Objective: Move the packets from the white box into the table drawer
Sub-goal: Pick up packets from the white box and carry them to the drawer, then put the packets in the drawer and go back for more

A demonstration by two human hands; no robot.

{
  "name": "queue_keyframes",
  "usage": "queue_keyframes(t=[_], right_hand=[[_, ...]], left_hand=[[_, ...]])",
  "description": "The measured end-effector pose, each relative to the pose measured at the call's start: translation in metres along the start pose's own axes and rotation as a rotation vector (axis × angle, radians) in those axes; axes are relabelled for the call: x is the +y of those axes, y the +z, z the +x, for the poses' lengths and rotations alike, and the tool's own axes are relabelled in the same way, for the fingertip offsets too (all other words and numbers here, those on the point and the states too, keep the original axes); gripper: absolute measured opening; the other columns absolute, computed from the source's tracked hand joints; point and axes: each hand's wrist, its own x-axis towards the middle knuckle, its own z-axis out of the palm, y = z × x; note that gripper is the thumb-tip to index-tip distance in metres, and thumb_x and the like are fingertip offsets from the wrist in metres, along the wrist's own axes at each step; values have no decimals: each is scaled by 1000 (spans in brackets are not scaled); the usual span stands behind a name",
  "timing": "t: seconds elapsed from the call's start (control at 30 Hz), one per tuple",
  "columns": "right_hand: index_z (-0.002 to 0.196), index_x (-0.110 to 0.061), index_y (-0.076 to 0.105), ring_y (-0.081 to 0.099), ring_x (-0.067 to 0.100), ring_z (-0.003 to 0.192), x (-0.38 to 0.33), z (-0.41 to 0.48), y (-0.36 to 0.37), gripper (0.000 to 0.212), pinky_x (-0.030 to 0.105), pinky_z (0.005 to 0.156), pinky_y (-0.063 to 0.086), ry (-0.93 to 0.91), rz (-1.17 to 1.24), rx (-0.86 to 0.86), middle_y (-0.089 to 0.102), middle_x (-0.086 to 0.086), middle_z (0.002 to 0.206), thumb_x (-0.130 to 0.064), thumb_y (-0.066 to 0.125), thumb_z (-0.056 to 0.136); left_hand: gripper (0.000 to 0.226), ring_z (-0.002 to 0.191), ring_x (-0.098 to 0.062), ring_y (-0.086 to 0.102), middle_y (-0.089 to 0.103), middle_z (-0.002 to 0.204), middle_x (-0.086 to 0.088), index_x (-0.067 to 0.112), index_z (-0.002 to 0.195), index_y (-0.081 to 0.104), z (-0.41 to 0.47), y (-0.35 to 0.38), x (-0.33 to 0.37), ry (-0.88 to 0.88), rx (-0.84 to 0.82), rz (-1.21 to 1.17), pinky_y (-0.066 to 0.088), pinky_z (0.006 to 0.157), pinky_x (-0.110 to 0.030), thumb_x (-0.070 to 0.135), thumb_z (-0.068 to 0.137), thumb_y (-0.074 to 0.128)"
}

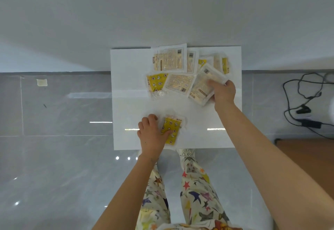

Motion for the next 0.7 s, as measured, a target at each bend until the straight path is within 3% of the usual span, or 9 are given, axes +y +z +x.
queue_keyframes(t=[0.13,0.23,0.27,0.33,0.4,0.53,0.7], right_hand=[[94,-18,60,66,21,90,-4,-3,0,21,40,76,58,34,38,-53,66,-1,92,-7,72,81],[88,-20,55,64,24,100,3,-13,-11,23,41,83,57,-14,99,-43,63,-2,93,-6,71,82],[91,-20,54,63,24,102,5,-16,-15,24,41,84,56,-3,142,-49,63,-1,96,-4,70,82],[105,-19,54,64,21,100,7,-25,-26,31,38,79,57,44,229,-57,63,0,104,-3,69,83],[122,-14,51,64,21,102,9,-36,-38,44,36,74,57,70,241,-40,63,4,115,-3,69,83],[128,-13,53,62,27,109,6,-74,-58,49,36,68,58,80,175,-38,62,9,123,-4,69,83],[122,-18,53,64,24,104,-23,-155,-50,41,40,71,57,-11,8,-337,65,7,117,-4,66,85]], left_hand=[[41,95,-23,51,49,106,-5,12,108,56,1,-7,0,12,-53,-120,44,69,-31,33,78,75],[24,69,-18,52,53,79,0,16,95,50,-3,-17,0,-69,-87,-324,41,56,-31,29,85,67],[21,67,-17,54,56,77,-1,16,95,51,-5,-22,0,-98,-103,-439,45,59,-34,27,86,66],[17,78,-14,64,66,88,-1,20,100,57,-9,-33,-2,-177,-129,-691,56,74,-38,21,86,67],[28,92,-18,68,70,101,-2,17,111,60,-13,-46,-3,-222,-119,-863,58,84,-41,20,84,70],[35,98,-21,69,70,109,-6,11,119,58,-32,-80,0,-224,-78,-1050,59,79,-33,18,88,70],[30,97,-17,68,68,109,-2,20,115,55,-76,-145,7,-242,35,-1220,57,74,-25,16,88,68]])
